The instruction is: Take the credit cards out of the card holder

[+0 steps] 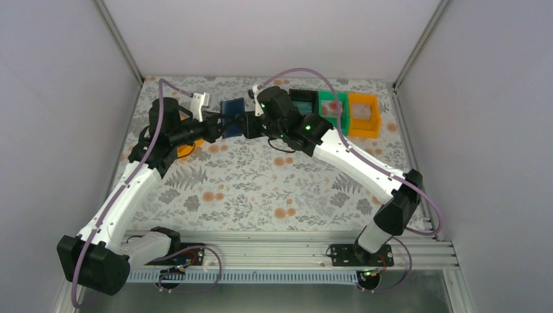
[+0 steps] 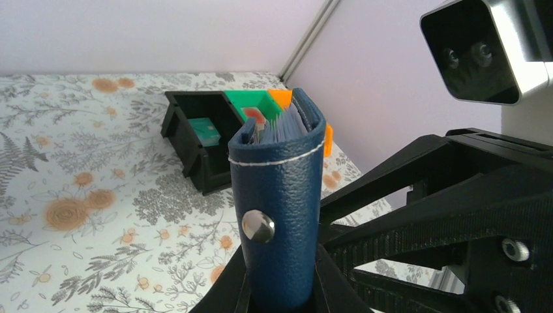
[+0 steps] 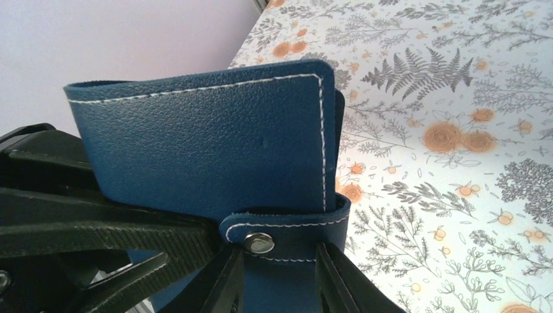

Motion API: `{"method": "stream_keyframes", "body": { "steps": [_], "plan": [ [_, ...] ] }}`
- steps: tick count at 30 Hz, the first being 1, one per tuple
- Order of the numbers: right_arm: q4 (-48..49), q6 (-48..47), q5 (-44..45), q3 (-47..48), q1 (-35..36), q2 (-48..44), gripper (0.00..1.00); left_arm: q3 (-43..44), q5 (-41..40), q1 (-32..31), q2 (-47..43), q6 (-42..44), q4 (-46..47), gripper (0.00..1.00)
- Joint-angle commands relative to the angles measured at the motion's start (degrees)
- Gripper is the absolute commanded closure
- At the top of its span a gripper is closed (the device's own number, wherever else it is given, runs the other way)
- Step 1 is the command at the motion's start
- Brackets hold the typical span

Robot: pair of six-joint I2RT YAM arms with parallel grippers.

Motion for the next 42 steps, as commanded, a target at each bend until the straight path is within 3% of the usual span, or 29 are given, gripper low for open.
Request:
{"method": "stream_keyframes", "body": {
  "steps": [1, 8, 16, 22, 29, 34, 36, 39, 41, 42],
  "plan": [
    [-1.3, -2.7, 6.7, 4.7, 0.1, 3.3, 0.7, 0.1, 5.0, -0.3, -2.1, -0.6, 3.5, 0.98],
    [-1.9, -10.4, 6.3, 10.7, 1.8, 6.6, 0.55, -0.5, 4.9, -0.4, -2.0, -0.1, 3.1, 0.98],
    [-3.2, -11.1, 13.2, 13.9, 2.0, 8.2, 0.95, -0.8, 6.4, -1.4, -2.1, 2.5, 2.0, 0.98],
    [-5.7, -8.0, 18.0, 10.0, -1.8, 5.2, 0.96, -1.3, 4.8, -1.4, -3.0, 4.7, -0.5, 0.98],
    [-5.1, -8.3, 14.7, 3.4, -4.8, -0.3, 0.96, -2.1, 1.8, -1.3, -3.2, 5.4, -1.2, 0.98],
    [-0.9, -11.7, 4.2, -0.9, -4.7, -4.2, 0.96, -2.4, -0.6, -1.3, -3.3, 6.2, -1.7, 0.98],
    [4.6, -13.8, -4.5, -4.6, -4.9, -7.2, 0.87, -2.4, 0.0, -1.3, -3.3, 7.0, -1.6, 0.98],
    [9.9, -19.4, -18.8, -10.4, -5.7, -12.3, 0.49, -2.2, 6.0, -1.3, -3.8, 10.4, 0.3, 0.98],
    [11.8, -22.3, -23.6, -13.4, -7.1, -16.6, 0.08, -1.6, 12.6, -1.2, -4.4, 14.8, 0.9, 0.98],
    [13.0, -23.4, -27.2, -15.0, -8.7, -18.7, 0.02, -1.3, 15.2, -1.2, -4.7, 16.8, 0.8, 0.98]
  ]
}}
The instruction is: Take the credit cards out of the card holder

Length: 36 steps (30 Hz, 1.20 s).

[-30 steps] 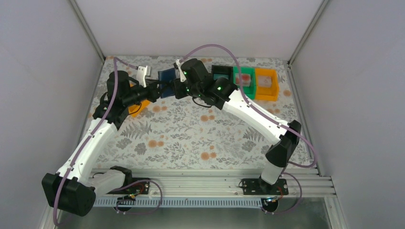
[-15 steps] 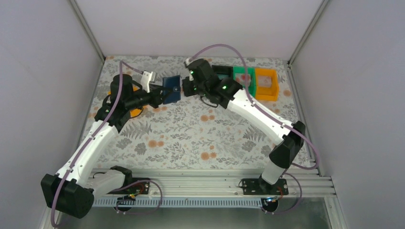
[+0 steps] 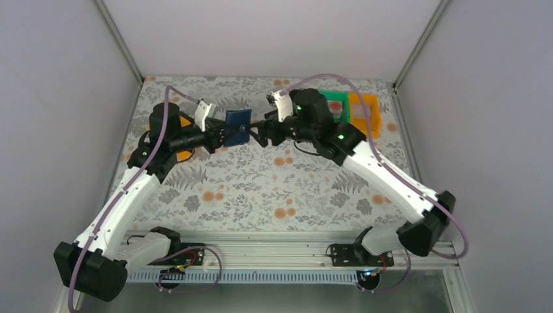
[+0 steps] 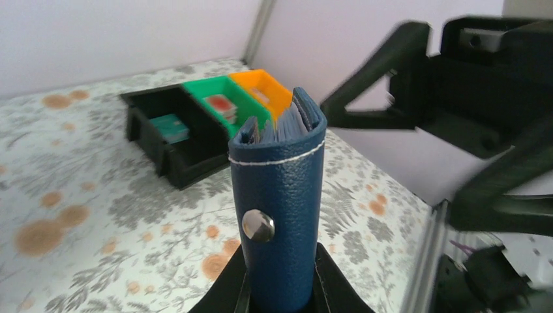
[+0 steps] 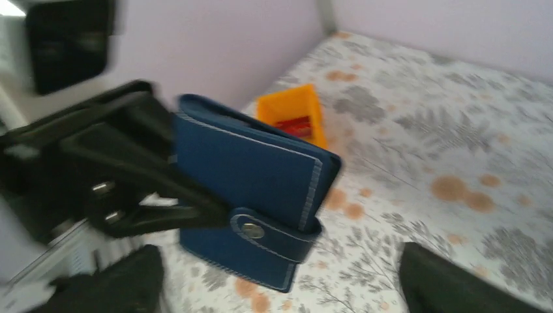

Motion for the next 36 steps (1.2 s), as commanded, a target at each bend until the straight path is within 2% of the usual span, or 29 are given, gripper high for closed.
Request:
{"method": "stream_keyframes", "body": {
  "steps": [1, 3, 6, 10, 13, 16, 17, 20, 22, 23, 24, 26, 27, 30, 31, 34, 36],
  "plan": [
    [9.4, -8.0, -21.6, -5.2, -4.8, -9.0, 0.01, 1.2, 14.2, 0.1, -2.4, 10.2, 2.2, 0.98],
    [10.6, -8.9, -29.5, -5.8, -7.3, -10.9, 0.01, 2.3, 20.0, 0.0, -2.5, 15.0, 0.9, 0.98],
    [11.5, -8.5, -35.1, -5.3, -7.4, -10.3, 0.01, 4.2, 26.3, -0.5, -2.4, 21.4, -1.7, 0.98],
    [12.7, -8.0, -36.0, -5.6, -7.3, -9.3, 0.01, 6.0, 31.7, -1.3, -2.2, 25.8, -3.9, 0.98],
    [14.0, -8.7, -41.0, -5.4, -6.9, -9.0, 0.01, 6.3, 32.1, -1.5, -1.9, 24.5, -3.7, 0.98],
    [9.6, -11.5, -39.5, -4.0, -5.4, -7.8, 0.02, 6.0, 32.6, -1.5, -2.0, 22.9, -2.1, 0.97],
    [8.7, -11.7, -39.3, -4.1, -5.3, -7.3, 0.05, 5.9, 32.8, -1.5, -2.0, 22.6, -2.1, 0.98],
    [6.4, -12.6, -43.1, -3.6, -5.0, -6.2, 0.33, 6.3, 32.2, -1.5, -1.8, 21.8, -2.2, 0.98],
    [4.8, -13.8, -42.6, -3.4, -4.7, -6.5, 0.39, 6.4, 32.2, -1.5, -1.7, 21.4, -2.1, 0.98],
    [4.3, -14.1, -42.0, -3.5, -4.7, -6.8, 0.47, 6.3, 32.5, -1.5, -1.8, 21.5, -2.0, 0.98],
    [4.2, -14.2, -41.3, -3.7, -4.7, -7.1, 0.58, 6.2, 33.0, -1.5, -1.9, 21.8, -2.2, 0.98],
    [4.3, -14.0, -41.1, -3.6, -4.7, -7.3, 0.86, 5.9, 33.1, -1.6, -2.0, 22.1, -2.5, 0.98],
    [4.0, -13.9, -41.2, -3.3, -4.6, -7.2, 0.92, 5.8, 33.1, -1.6, -2.0, 22.1, -2.6, 0.98],
    [2.7, -15.3, -41.4, -2.3, -4.6, -7.2, 0.96, 5.8, 33.0, -1.6, -2.1, 21.5, -2.0, 0.97],
    [1.9, -16.3, -41.4, -1.7, -4.7, -7.4, 0.96, 5.7, 32.8, -1.6, -2.2, 21.3, -2.1, 0.93],
    [-4.1, -21.2, -41.2, 2.8, -4.6, -6.6, 0.96, 5.5, 32.8, -1.5, -2.2, 21.6, -4.1, 0.64],
    [-11.5, -26.3, -40.3, 8.0, -4.6, -4.5, 0.96, 6.5, 33.4, -1.1, -1.9, 23.3, -6.9, 0.53]
  ]
}}
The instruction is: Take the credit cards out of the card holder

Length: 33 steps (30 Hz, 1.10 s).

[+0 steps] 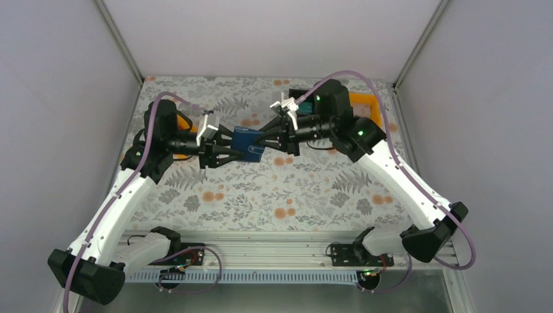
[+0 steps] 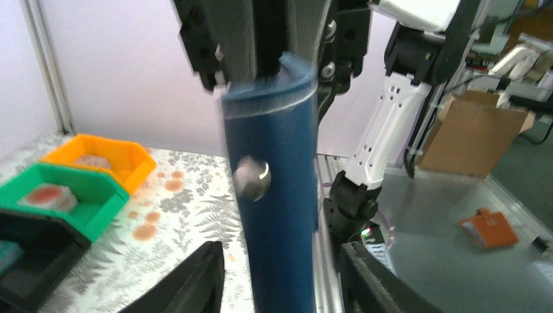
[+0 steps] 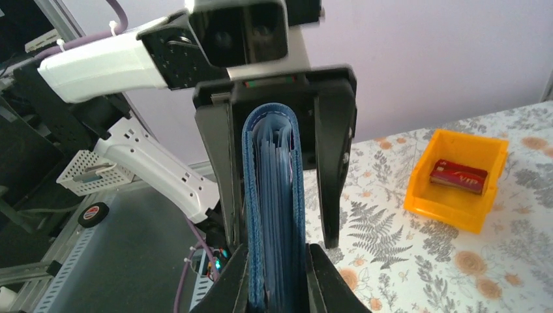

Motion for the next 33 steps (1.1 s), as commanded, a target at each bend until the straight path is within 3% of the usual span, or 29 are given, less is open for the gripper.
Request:
{"method": "stream_keyframes", "body": {
  "steps": [1, 8, 13, 15, 17, 18, 20, 21, 24, 25, 26, 27, 29, 33],
  "plan": [
    [-14.1, -10.5, 1.6, 10.3, 0.3, 2.4, 0.96, 2.6, 2.8, 0.9, -0.1, 4.4, -4.2, 0.52],
    [-25.6, -18.4, 8.7, 16.0, 3.8, 4.2, 0.96, 4.7, 4.7, 1.1, 0.9, 8.0, -7.3, 0.55],
    [-27.4, -19.5, 11.9, 19.6, 5.2, 5.7, 0.96, 4.4, 5.8, 0.5, 1.7, 9.0, -7.7, 0.58],
    [-27.2, -19.9, 11.4, 20.4, 5.8, 6.6, 0.96, 4.1, 5.7, -0.2, 2.0, 8.9, -7.5, 0.68],
    [-27.6, -20.4, 12.2, 21.3, 6.4, 7.3, 0.96, 4.2, 5.7, -0.6, 2.4, 8.2, -7.4, 0.92],
    [-27.9, -20.7, 12.6, 21.5, 6.6, 7.6, 0.96, 4.4, 5.6, -0.7, 2.5, 7.7, -7.4, 0.97],
    [-27.3, -20.7, 13.7, 21.4, 6.5, 7.3, 0.96, 4.8, 5.5, -0.7, 2.5, 7.1, -7.5, 0.98],
    [-25.6, -19.6, 15.5, 20.8, 6.5, 6.5, 0.93, 4.8, 4.4, -0.8, 2.3, 5.6, -6.5, 0.98],
    [-14.2, -11.4, 32.0, 15.0, 6.0, 0.8, 0.46, 2.6, -8.7, -0.6, 1.6, -7.8, 0.5, 0.98],
    [-10.1, -7.5, 39.5, 12.6, 5.7, -1.3, 0.35, 1.6, -14.7, -0.2, 1.4, -12.2, 2.1, 0.98],
    [-6.5, -3.1, 45.9, 10.9, 5.3, -2.8, 0.29, 0.8, -20.4, 0.3, 1.3, -16.4, 3.0, 0.98],
    [-4.7, 1.0, 51.9, 10.2, 5.2, -3.7, 0.27, 0.0, -25.1, 1.0, 1.4, -20.1, 3.5, 0.98],
    [-5.0, 10.5, 59.7, 11.0, 5.1, -3.0, 0.34, -0.4, -29.9, 2.3, 1.7, -25.5, 3.8, 0.98],
    [-4.0, 22.4, 58.1, 9.7, 7.2, -0.7, 0.49, 0.0, -32.1, 2.4, 2.0, -30.2, 5.0, 0.97]
  ]
}}
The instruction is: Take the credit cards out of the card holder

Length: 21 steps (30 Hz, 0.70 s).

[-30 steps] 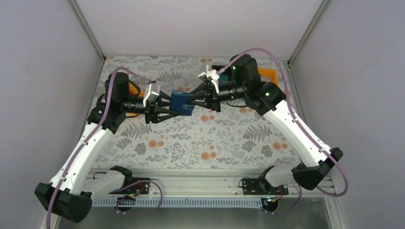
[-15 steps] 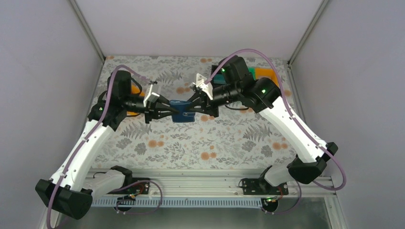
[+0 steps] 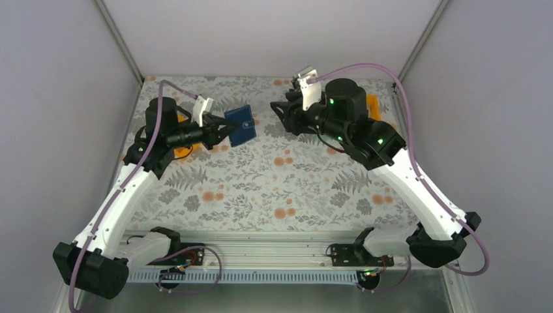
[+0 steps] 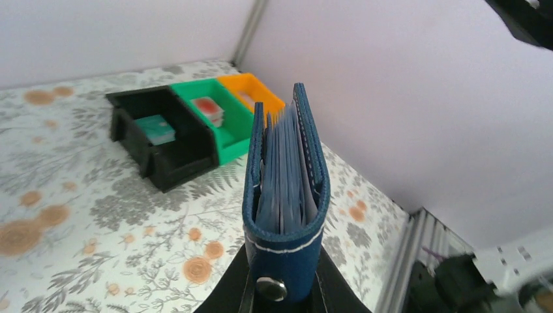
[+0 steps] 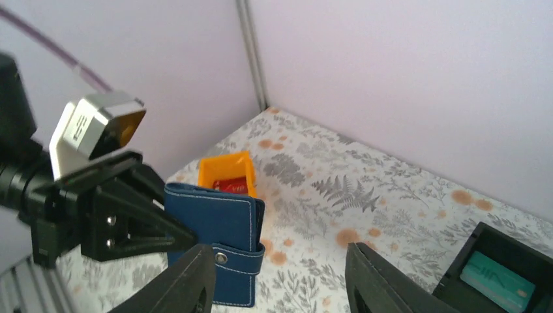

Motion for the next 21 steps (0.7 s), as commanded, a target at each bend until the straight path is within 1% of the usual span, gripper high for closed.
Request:
{"method": "stream_keyframes", "body": {
  "steps": [1, 5, 8, 10, 14, 18, 21],
  "plan": [
    [6.2, 18.2, 8.4, -1.9, 2.8, 2.4, 0.5, 0.8, -7.8, 0.1, -0.2, -10.7, 4.6, 0.97],
    [4.9, 19.7, 7.1, 0.0, 5.1, 6.5, 0.53, 1.0, -7.8, 0.3, -0.4, -11.0, 4.7, 0.98],
    [2.4, 18.4, 4.7, 4.7, 7.3, 11.5, 0.53, 0.1, -7.5, 0.4, -0.4, -12.0, 5.2, 0.98],
    [-0.6, 17.9, 4.9, 7.8, 8.2, 15.1, 0.53, 0.1, -7.4, 0.5, -0.5, -12.0, 5.3, 0.98],
    [-1.3, 18.1, 4.7, 8.6, 8.4, 18.1, 0.53, 0.0, -6.9, 0.8, -0.6, -12.1, 5.6, 0.98],
    [-0.2, 17.5, 5.3, 8.6, 8.4, 19.5, 0.58, -0.2, -6.3, 0.9, -0.7, -12.1, 6.0, 0.98],
    [-0.6, 17.6, 7.7, 9.0, 8.4, 20.5, 0.63, -0.3, -5.3, 1.0, -0.7, -12.0, 6.7, 0.98]
  ]
}}
